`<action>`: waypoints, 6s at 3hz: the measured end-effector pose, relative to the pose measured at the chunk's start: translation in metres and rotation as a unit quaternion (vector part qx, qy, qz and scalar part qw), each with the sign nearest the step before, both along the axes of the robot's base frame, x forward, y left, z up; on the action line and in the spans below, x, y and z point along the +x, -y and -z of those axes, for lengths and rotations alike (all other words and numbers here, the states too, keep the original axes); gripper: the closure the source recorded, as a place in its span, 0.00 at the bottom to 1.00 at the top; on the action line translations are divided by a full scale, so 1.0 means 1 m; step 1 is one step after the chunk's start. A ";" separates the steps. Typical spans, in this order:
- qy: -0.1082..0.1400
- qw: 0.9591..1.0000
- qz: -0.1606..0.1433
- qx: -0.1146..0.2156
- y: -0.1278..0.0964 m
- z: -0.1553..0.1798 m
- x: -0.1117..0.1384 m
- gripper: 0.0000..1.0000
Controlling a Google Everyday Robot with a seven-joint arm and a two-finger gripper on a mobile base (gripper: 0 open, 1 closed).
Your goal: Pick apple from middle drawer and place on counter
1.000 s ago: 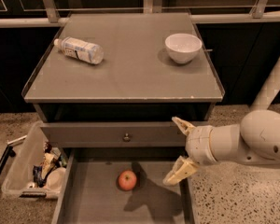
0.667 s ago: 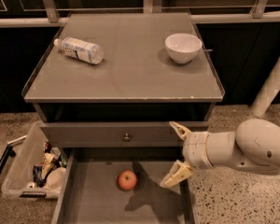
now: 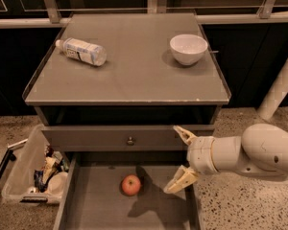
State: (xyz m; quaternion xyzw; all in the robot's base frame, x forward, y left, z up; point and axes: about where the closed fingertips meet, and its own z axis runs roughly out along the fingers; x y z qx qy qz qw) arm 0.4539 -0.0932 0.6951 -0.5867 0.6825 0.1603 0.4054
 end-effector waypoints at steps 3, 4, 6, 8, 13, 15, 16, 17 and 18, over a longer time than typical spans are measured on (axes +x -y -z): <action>-0.004 1.000 -0.008 0.001 -0.036 0.107 -0.001 0.00; -0.011 1.000 -0.011 -0.011 -0.048 0.140 0.006 0.00; -0.049 0.999 -0.015 -0.009 -0.071 0.204 0.015 0.00; -0.071 0.997 -0.012 -0.005 -0.093 0.248 0.032 0.00; -0.070 0.996 -0.007 0.052 -0.127 0.301 0.052 0.00; -0.089 0.994 0.001 0.063 -0.128 0.309 0.054 0.19; -0.089 0.994 0.001 0.064 -0.128 0.309 0.054 0.43; -0.089 0.994 0.001 0.064 -0.128 0.309 0.054 0.66; -0.093 0.994 -0.003 0.064 -0.127 0.302 0.050 0.89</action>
Offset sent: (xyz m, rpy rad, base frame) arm -0.0008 0.0359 -0.1274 0.0282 0.0277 -0.0060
